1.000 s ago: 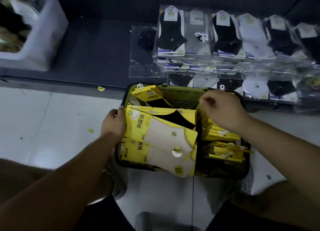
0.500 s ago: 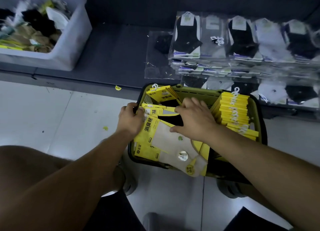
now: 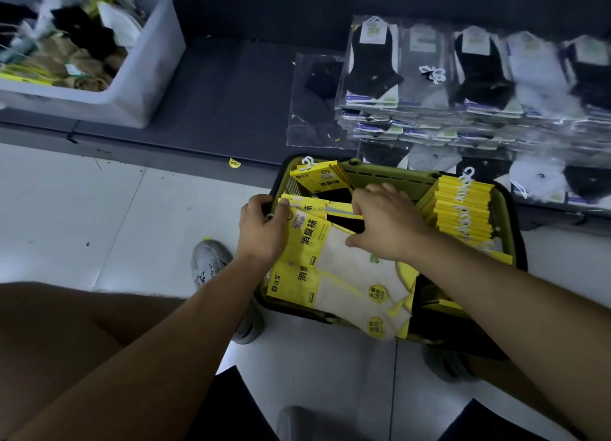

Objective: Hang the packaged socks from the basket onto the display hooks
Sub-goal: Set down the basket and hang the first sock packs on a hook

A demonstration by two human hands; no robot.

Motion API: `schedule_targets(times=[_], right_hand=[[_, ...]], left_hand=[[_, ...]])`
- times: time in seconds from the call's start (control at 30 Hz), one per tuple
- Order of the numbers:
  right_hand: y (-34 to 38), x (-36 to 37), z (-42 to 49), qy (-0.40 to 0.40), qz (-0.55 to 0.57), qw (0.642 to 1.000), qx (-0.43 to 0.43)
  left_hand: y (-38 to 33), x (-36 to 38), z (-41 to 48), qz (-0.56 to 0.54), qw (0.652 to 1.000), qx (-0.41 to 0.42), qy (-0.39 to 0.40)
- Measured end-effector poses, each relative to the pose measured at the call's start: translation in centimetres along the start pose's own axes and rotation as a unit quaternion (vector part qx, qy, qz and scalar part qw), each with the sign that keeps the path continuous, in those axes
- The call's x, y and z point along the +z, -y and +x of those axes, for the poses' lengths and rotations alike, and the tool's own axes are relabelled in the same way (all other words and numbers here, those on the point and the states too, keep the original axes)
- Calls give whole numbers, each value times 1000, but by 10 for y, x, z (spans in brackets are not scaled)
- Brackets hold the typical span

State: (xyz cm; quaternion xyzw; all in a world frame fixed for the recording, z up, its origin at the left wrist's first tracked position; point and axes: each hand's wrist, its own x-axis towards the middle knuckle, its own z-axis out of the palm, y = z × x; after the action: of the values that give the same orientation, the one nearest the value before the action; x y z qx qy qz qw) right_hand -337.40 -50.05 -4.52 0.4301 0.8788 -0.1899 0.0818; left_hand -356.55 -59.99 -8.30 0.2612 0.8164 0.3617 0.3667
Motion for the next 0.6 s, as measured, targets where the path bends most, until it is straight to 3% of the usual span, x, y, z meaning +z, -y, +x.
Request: schedule_targets(times=[0.27, 0.37, 0.47, 0.53, 0.6], right_hand=[[-28, -57, 19, 23, 240, 964, 115], [-25, -70, 25, 8, 335, 934, 122], [-5, -68, 27, 36, 441, 892, 96], [3, -60, 30, 47, 496, 865, 67], [2, -51, 33, -9, 446, 893, 56]], left_hand=[[-30, -3, -3, -47, 998, 20, -41], [-49, 1, -6, -147, 988, -10, 37], [-59, 5, -10, -282, 945, -47, 158], [-59, 2, -7, -340, 926, -59, 151], [-57, -9, 2, -347, 930, -68, 103]])
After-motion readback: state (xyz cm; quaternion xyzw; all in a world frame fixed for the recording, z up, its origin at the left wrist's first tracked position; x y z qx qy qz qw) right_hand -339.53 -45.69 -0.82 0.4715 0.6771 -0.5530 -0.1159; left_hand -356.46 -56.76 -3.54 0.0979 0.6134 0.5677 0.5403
